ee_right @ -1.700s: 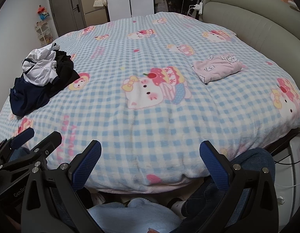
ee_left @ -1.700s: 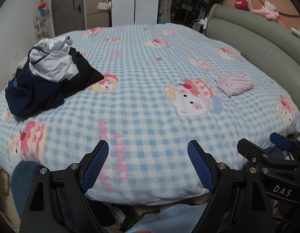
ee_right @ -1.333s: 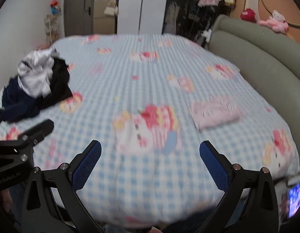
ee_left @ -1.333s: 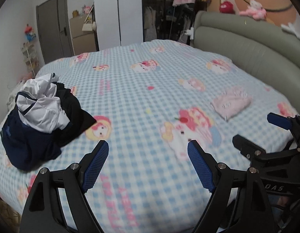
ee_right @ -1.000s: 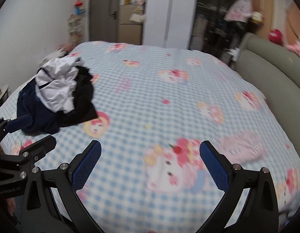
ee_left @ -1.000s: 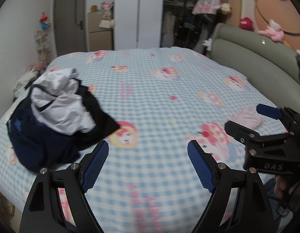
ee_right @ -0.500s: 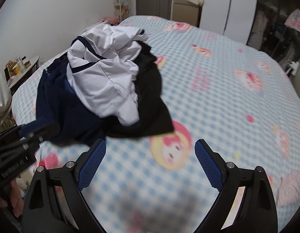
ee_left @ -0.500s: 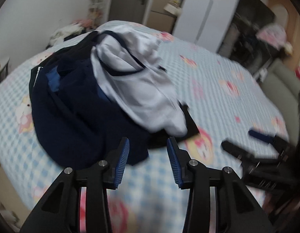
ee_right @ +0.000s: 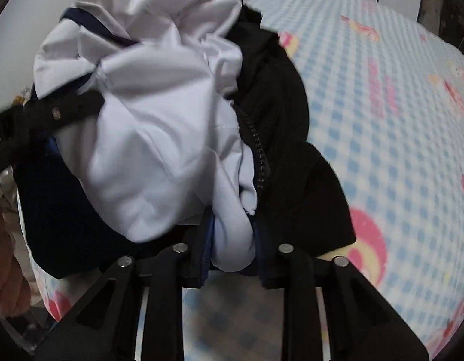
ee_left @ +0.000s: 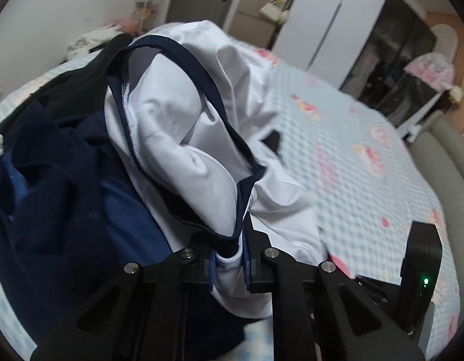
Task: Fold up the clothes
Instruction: 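Grasp the white shirt's navy-trimmed edge with both grippers and lift it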
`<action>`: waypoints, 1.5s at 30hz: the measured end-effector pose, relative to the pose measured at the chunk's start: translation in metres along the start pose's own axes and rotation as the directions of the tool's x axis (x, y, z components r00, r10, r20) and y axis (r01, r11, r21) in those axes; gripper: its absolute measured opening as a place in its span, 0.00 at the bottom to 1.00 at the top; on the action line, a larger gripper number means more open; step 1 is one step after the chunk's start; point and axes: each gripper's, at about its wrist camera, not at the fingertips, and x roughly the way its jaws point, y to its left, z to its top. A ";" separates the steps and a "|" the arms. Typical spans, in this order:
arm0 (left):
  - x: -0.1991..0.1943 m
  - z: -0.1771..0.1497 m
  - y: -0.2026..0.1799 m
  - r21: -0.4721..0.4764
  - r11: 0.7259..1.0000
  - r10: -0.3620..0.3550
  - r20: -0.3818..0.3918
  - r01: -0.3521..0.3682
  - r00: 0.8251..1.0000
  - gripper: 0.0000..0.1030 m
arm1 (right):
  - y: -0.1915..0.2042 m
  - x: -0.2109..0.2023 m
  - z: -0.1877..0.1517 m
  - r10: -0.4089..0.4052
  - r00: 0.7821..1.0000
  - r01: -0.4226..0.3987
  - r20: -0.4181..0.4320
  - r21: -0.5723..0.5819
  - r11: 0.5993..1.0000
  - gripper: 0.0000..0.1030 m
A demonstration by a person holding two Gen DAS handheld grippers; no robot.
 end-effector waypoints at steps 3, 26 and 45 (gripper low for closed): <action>-0.009 -0.014 -0.010 -0.014 0.998 -0.068 -0.021 0.068 0.997 0.11 | -0.002 -0.024 -0.009 -0.039 0.997 0.041 0.059 -0.031 0.999 0.07; -0.073 -0.297 -0.278 0.228 0.777 -0.436 -0.479 0.587 0.762 0.21 | -0.218 -0.280 -0.345 -0.391 0.919 0.316 0.055 0.492 0.812 0.19; -0.080 -0.244 -0.182 0.160 0.981 -0.069 -0.243 0.110 0.968 0.33 | -0.161 -0.198 -0.347 -0.347 0.937 0.314 0.021 0.381 0.870 0.49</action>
